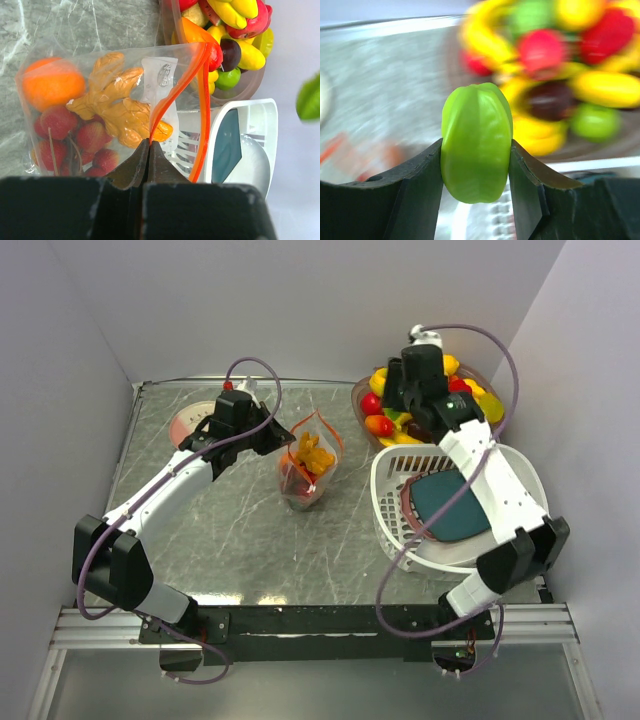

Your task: Place the food in the zip-top bag and seal the zipper

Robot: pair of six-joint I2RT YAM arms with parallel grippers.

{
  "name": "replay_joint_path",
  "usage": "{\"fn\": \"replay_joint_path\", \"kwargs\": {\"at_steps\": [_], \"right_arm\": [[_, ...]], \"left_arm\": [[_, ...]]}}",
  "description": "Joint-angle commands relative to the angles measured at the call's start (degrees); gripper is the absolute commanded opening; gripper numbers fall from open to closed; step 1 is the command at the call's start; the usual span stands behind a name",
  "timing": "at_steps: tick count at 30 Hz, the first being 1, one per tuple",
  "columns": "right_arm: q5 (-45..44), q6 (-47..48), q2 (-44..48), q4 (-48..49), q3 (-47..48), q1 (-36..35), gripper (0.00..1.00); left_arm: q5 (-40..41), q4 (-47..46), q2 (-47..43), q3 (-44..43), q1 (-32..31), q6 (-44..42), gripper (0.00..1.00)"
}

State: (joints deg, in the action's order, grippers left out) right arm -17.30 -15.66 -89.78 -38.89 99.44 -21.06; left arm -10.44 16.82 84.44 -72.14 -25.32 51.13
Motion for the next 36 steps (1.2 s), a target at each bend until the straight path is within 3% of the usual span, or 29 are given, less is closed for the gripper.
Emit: {"fn": "replay_joint_path", "kwargs": {"at_steps": [1, 8, 15, 16, 19, 20, 24, 30, 36], "right_arm": [[7.54, -3.06, 5.66, 4.52, -2.49, -6.44, 0.19], [6.15, -6.57, 2.6, 5.94, -3.02, -18.21, 0.2], [2.36, -9.38, -2.85, 4.71, -2.5, -23.41, 0.25], [2.1, -9.65, -3.21, 4.62, -2.49, -23.41, 0.28], [1.57, -9.92, -4.09, 4.35, -2.58, -23.41, 0.51], [2.0, -9.74, -4.09, 4.35, -2.58, -23.41, 0.66], [2.62, -9.21, -3.21, 4.62, -2.49, -23.41, 0.89], [-1.5, -7.46, -1.72, 3.92, -1.36, -21.14, 0.94], [-3.09, -6.05, -4.79, 2.68, 2.69, -6.84, 0.92]], "left_arm": [[0.24, -2.32, -1.65, -1.51, -0.17, -0.86, 0.01], [0.33, -2.85, -2.18, -1.16, -0.17, -0.51, 0.01], [0.51, -2.76, -2.79, -0.64, -0.17, -0.68, 0.01], [0.59, -2.67, -2.88, -0.63, -0.17, -0.77, 0.01], [1.03, -2.58, -3.32, -0.46, -0.17, -0.86, 0.01], [1.03, -2.58, -3.32, -0.28, -0.17, -0.86, 0.01], [1.03, -2.76, -3.32, -0.11, -0.17, -0.86, 0.01], [0.77, -2.93, -3.32, -0.11, -0.17, -0.86, 0.01], [0.94, -2.84, -3.58, -0.02, -0.17, -0.95, 0.01]]}}
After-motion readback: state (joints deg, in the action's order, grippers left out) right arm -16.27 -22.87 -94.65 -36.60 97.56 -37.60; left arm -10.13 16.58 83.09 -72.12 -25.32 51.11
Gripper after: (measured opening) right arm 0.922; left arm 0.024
